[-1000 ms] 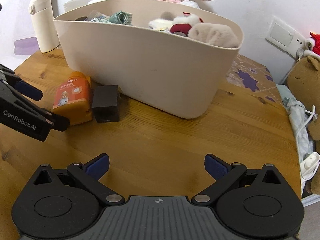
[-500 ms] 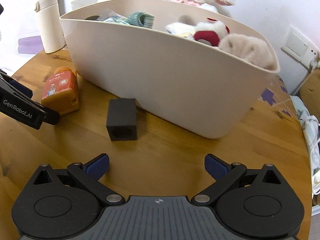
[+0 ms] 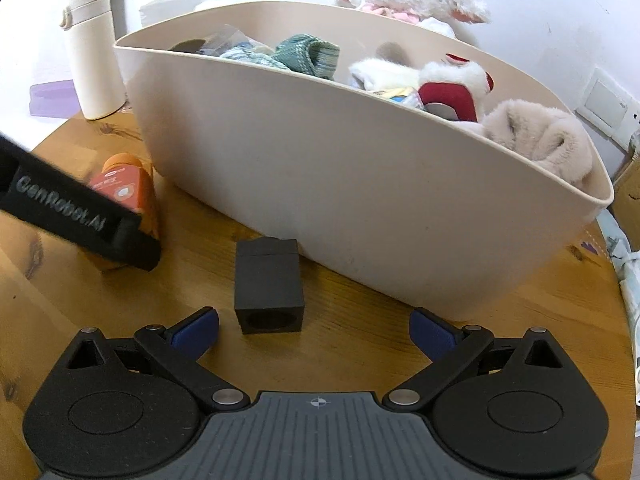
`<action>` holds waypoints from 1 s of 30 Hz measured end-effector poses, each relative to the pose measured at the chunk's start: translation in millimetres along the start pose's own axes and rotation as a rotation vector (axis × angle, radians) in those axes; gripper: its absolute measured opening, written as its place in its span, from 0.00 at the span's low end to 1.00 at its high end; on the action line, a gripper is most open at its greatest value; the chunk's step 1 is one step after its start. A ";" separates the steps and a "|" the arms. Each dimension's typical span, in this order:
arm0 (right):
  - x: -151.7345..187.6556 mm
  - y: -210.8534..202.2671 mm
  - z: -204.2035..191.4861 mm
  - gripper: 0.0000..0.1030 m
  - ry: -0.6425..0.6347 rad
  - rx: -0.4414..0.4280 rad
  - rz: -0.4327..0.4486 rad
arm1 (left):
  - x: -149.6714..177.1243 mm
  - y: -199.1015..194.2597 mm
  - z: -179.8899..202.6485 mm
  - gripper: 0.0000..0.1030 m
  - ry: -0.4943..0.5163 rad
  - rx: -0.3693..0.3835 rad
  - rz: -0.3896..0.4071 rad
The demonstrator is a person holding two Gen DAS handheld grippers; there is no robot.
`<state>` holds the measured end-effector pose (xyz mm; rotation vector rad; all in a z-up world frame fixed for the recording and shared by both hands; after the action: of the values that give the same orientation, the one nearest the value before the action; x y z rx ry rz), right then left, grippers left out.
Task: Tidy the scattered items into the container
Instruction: 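Move the left gripper to the orange bottle while the right moves to the black box, then grasp the orange bottle with the left gripper while the right grasps the black box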
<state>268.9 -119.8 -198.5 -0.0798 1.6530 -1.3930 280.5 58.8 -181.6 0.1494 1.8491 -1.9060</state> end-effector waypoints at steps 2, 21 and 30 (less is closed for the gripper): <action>0.2 1.1 1.9 1.00 0.019 -0.005 -0.001 | -4.2 4.1 0.6 0.82 -0.048 -0.011 -0.004; 2.9 -2.4 2.7 0.62 0.129 -0.014 0.036 | -12.5 11.9 8.2 0.65 -0.075 -0.151 0.062; 9.2 -11.5 6.6 0.28 0.114 -0.037 0.024 | -3.2 7.4 3.3 0.56 -0.031 -0.122 0.066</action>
<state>262.6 -134.0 -194.2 -0.0018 1.7682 -1.3703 287.1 56.7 -186.8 0.1381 1.9103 -1.7364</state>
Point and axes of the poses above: each gripper's, at about its wrist camera, not at the fingertips, and y roughly the way its jaws point, z to its right, x to its underside, the point moved 1 cm from there along y, roughly the way its jaws point, and after that the axes turned 1 degree about -y, right-handed, at the moved point
